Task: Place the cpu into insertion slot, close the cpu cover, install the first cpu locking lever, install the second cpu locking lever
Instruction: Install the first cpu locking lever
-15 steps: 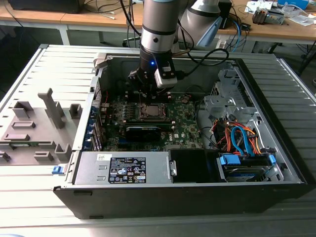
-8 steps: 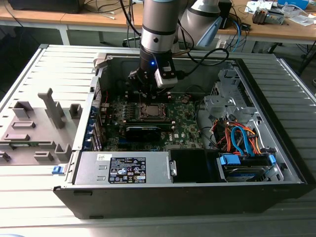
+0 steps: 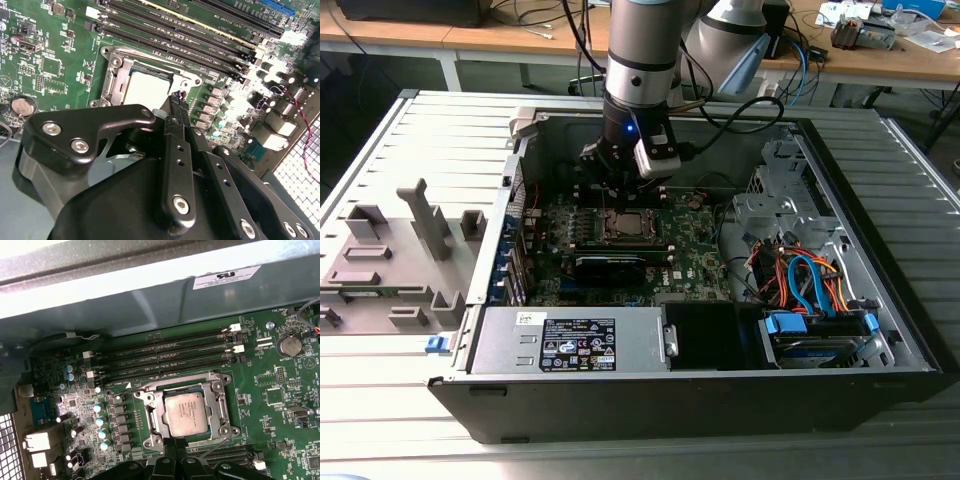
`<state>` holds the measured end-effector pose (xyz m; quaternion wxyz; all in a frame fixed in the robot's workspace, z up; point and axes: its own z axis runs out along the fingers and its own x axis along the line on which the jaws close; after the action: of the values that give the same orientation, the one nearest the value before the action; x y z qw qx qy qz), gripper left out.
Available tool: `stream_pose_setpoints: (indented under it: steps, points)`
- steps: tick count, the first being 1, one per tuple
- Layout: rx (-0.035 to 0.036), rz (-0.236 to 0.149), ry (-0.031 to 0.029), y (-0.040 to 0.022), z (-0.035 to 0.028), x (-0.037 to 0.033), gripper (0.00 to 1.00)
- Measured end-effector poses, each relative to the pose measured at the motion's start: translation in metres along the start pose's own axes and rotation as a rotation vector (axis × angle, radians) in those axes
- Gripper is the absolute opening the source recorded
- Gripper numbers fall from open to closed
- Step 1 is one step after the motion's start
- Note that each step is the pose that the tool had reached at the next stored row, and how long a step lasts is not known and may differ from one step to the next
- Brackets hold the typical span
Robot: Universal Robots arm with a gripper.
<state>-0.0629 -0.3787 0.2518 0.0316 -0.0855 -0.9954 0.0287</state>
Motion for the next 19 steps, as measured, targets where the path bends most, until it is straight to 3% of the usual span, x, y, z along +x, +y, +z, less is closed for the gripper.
stream_pose_setpoints:
  steps: [19]
  points:
    - [0.0016,-0.028,-0.0017,0.0000,0.0001,0.0000,0.11]
